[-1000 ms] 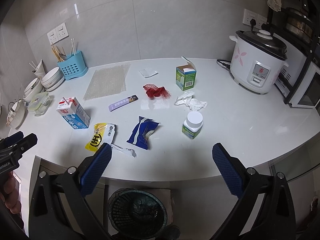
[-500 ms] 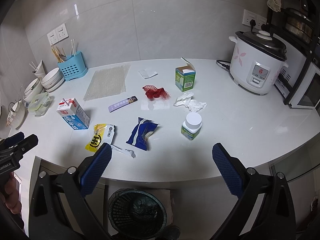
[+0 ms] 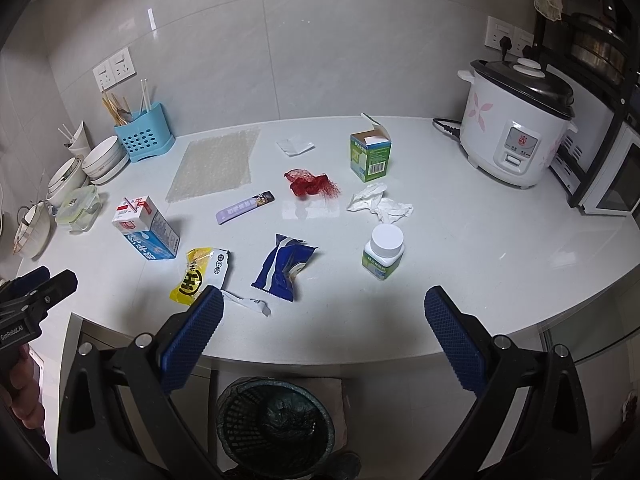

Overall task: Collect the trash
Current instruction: 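Move both tools toward the milk carton and blue wrapper on the counter, then grasp the milk carton with the left tool while the right tool grasps the blue wrapper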

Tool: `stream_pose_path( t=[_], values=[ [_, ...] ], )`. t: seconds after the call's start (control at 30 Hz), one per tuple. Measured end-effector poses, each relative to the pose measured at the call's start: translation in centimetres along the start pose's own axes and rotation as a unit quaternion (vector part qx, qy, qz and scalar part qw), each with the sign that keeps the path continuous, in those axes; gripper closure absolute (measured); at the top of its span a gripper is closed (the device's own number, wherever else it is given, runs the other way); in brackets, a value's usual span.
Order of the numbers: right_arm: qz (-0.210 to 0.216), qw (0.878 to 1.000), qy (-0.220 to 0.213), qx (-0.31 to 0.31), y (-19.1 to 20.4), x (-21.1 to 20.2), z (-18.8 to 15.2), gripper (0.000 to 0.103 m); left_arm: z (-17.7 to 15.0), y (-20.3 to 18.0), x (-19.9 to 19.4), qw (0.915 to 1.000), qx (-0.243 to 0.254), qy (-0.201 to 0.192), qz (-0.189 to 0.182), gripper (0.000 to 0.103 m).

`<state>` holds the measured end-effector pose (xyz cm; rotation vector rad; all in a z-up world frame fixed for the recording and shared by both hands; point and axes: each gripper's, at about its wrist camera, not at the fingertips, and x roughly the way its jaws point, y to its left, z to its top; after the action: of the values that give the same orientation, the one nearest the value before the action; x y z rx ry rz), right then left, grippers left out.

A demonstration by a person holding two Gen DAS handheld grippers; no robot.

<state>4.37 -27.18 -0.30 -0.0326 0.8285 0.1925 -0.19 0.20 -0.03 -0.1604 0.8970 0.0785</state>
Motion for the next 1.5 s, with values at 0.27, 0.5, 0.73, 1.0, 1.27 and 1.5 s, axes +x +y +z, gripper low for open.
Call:
stream_pose_path(
  t=[0.27,0.5,0.73,1.0,1.27,1.5],
  values=[
    [0.001,1.000,0.002,0.001,0.0,0.0,0.0,0.006,-0.1,0.1,0.1,1.0000,0.000,0.001,0.000,0.006],
    [-0.001,1.000,0.004,0.002,-0.1,0.2,-0.1,0.006,-0.2,0.1,0.4,1.0000,0.000,0.003,0.001,0.006],
    [-0.004,1.000,0.008,0.002,-0.2,0.7,-0.1,0.006,0.0,0.2,0.8,1.0000,-0.001,0.006,0.000,0.006],
    [-0.006,1.000,0.019,0.005,0.3,2.0,0.2,0.006,0.6,1.1,2.4,0.9998,-0.009,0.020,0.000,0.006],
    [0.001,0.999,0.039,0.002,2.7,4.2,1.1,0.006,1.7,3.1,6.1,0.9989,-0.026,0.037,0.011,0.006],
    [0.002,0.996,0.085,0.025,4.9,9.0,2.7,0.006,3.3,4.4,9.9,0.9984,-0.037,0.036,0.021,0.006]
  ],
)
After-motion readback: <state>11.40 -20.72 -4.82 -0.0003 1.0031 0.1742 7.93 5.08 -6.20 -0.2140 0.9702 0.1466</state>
